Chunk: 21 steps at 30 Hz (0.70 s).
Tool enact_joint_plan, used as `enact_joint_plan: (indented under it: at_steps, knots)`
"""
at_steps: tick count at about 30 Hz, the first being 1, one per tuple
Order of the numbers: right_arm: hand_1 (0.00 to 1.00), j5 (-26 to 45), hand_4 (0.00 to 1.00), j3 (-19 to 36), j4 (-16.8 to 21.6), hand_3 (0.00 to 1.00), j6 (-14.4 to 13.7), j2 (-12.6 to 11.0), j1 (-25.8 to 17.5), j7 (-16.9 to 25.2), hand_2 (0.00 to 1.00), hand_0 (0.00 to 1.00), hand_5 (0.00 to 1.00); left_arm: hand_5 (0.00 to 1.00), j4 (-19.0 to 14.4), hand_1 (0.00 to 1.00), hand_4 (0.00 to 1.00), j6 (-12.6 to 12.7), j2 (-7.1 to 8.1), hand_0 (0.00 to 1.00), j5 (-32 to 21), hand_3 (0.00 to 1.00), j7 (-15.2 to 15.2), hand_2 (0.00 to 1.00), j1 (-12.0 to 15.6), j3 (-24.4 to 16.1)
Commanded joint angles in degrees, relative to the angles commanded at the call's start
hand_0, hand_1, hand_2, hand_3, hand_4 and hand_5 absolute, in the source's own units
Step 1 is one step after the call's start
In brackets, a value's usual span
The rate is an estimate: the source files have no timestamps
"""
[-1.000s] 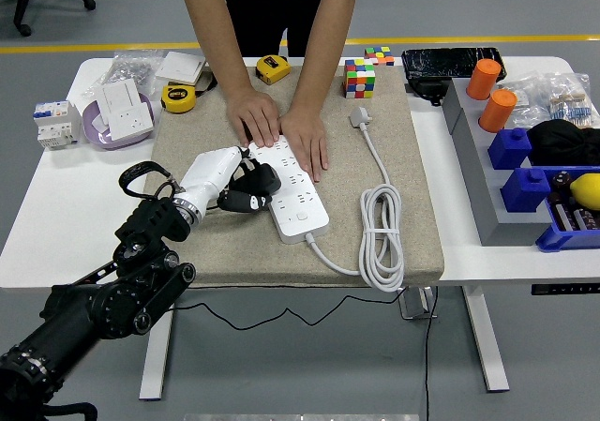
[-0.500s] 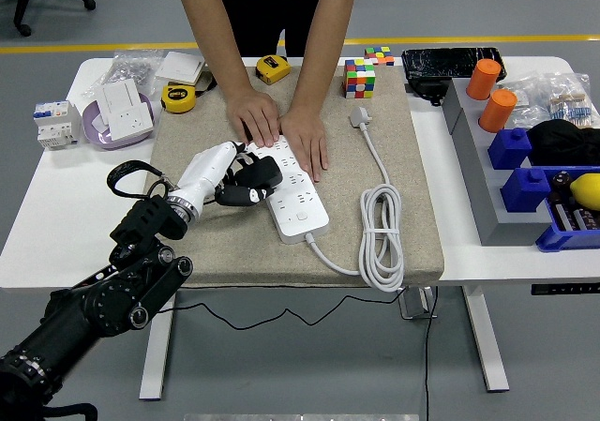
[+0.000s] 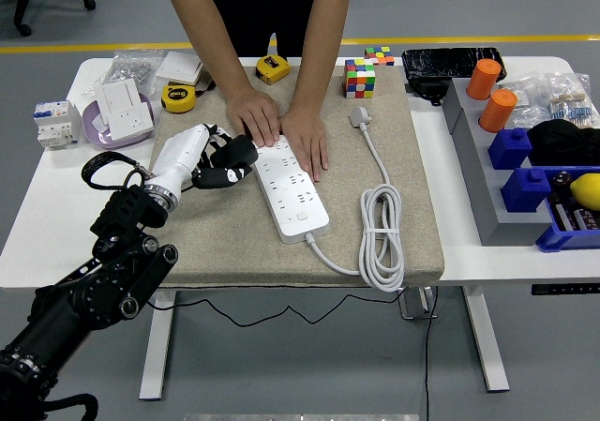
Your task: Pick up the plug,place it near the board,insert it into the board,press the button
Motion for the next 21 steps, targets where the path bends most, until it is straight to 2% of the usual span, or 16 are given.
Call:
enact_joint_plan:
  at_steps: [2, 3, 6, 9, 10, 15, 16, 21]
  knots:
    - [0.718, -0.08, 0.884, 0.02, 0.0, 0.605, 0.01, 0.0, -0.05, -0.01, 0.693, 0.808, 0.57, 0.25, 0.88, 0.254, 0.705, 0.46, 0.0, 0.268, 2.86, 0.445, 0.19, 0.351, 0.01, -0.54]
    - [0.718, -0.19, 0.884, 0.08, 0.0, 0.605, 0.03, 0.01, -0.1, -0.04, 0.693, 0.808, 0.571, 0.253, 1.52, 0.298, 0.702, 0.69, 0.0, 0.29, 4.58, 0.45, 0.34, 0.36, 0.07, -1.02]
    - [0.718, -0.31, 0.884, 0.16, 0.0, 0.605, 0.05, 0.0, -0.23, -0.08, 0.693, 0.808, 0.571, 0.253, 2.55, 0.298, 0.702, 0.96, 0.0, 0.29, 9.25, 0.45, 0.65, 0.36, 0.29, -1.82]
    - [0.718, -0.5, 0.884, 0.28, 0.0, 0.605, 0.05, -0.09, -0.29, -0.11, 0.693, 0.808, 0.571, 0.253, 3.05, 0.298, 0.702, 0.22, 0.0, 0.29, 9.25, 0.45, 1.3, 0.36, 0.52, -2.15]
    - [0.718, -0.51, 0.884, 0.3, 0.0, 0.604, 0.06, -0.1, -0.29, -0.11, 0.693, 0.808, 0.57, 0.247, 3.08, 0.523, 0.756, -0.21, 0.0, 0.458, 9.25, 0.523, 1.49, 0.515, 0.58, -2.13]
    - [0.718, -0.42, 0.884, 0.1, 0.0, 0.604, 0.05, -0.19, -0.26, -0.06, 0.693, 0.808, 0.57, 0.247, 2.93, 0.523, 0.756, -1.62, 0.0, 0.458, 9.25, 0.523, 2.24, 0.515, 0.8, -1.94]
    - [0.718, -0.3, 0.883, -0.02, 0.0, 0.604, 0.04, -0.2, -0.25, -0.03, 0.693, 0.808, 0.571, 0.236, 2.79, 0.654, 0.74, -1.95, 0.0, 0.634, 9.25, 0.578, 2.48, 0.586, 0.87, -1.91]
    - [0.718, -0.24, 0.883, -0.14, 0.0, 0.604, 0.06, -0.17, -0.27, 0.0, 0.693, 0.808, 0.571, 0.236, 2.41, 0.654, 0.74, -3.15, 0.06, 0.634, 9.25, 0.578, 3.36, 0.586, 1.06, -1.78]
